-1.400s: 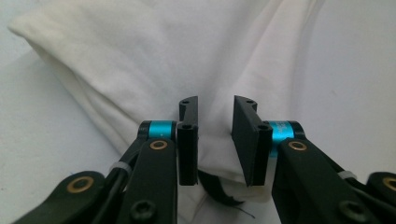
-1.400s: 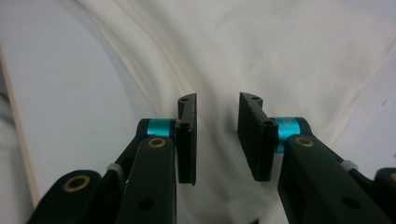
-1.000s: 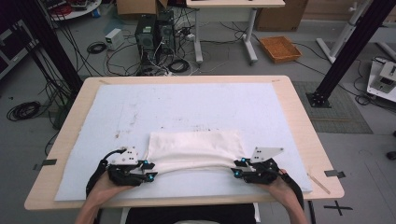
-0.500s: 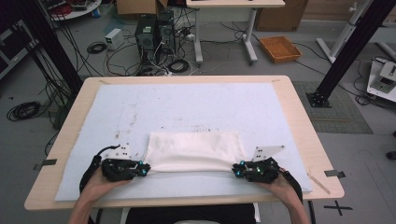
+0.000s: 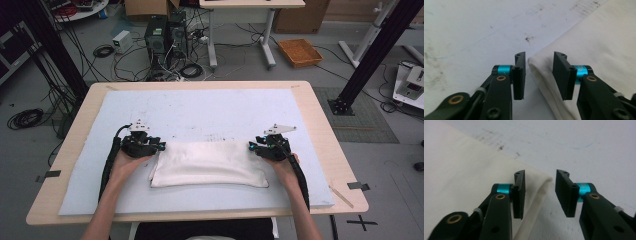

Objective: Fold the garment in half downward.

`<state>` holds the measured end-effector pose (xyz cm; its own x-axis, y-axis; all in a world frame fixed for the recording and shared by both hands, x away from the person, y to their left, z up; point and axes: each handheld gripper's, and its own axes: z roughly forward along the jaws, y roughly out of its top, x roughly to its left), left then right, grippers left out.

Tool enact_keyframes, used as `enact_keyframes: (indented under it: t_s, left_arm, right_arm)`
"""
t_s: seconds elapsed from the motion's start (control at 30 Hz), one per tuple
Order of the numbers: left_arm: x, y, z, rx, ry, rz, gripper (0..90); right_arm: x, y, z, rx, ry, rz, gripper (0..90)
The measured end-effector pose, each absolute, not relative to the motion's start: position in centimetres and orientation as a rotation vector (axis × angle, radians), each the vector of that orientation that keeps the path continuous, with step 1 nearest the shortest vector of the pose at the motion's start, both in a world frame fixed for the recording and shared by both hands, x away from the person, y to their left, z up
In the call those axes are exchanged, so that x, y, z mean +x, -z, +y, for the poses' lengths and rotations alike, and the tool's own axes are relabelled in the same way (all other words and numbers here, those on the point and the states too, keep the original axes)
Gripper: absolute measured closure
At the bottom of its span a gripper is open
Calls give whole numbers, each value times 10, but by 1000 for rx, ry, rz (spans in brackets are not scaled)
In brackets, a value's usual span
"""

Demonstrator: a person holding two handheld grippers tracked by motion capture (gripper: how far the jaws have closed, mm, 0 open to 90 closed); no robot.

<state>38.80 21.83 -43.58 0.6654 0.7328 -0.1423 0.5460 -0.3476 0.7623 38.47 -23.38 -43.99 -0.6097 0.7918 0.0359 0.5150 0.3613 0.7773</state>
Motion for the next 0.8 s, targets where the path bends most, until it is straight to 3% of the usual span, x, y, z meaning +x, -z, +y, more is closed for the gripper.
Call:
enact_keyframes:
  t_s: [0.03,0.07,0.1,0.33,0.53,0.63,0.67,0.7,0.8]
  left_arm:
    - [389,437,217,2045,-285,988,756]
    - [389,438,216,2057,-298,980,852]
    - [389,437,215,2057,-313,973,861]
    - [401,430,212,1994,-434,1028,872]
    - [407,443,208,2082,-442,1055,865]
    - [403,438,209,2074,-458,1038,819]
    - [402,437,210,2074,-461,1033,729]
    - [399,435,210,2067,-454,1029,729]
    - [389,425,214,2061,-429,995,599]
  right_arm:
    - [389,443,-232,1146,-1111,2315,705]
    - [392,447,-230,1144,-1104,2348,824]
    - [393,448,-229,1142,-1111,2351,871]
    - [397,444,-232,1167,-1093,2242,890]
    - [400,450,-227,1144,-989,2231,888]
    - [398,449,-227,1150,-960,2219,770]
    - [396,446,-231,1159,-992,2213,651]
    - [396,446,-231,1159,-992,2213,651]
    - [389,440,-236,1149,-1074,2225,527]
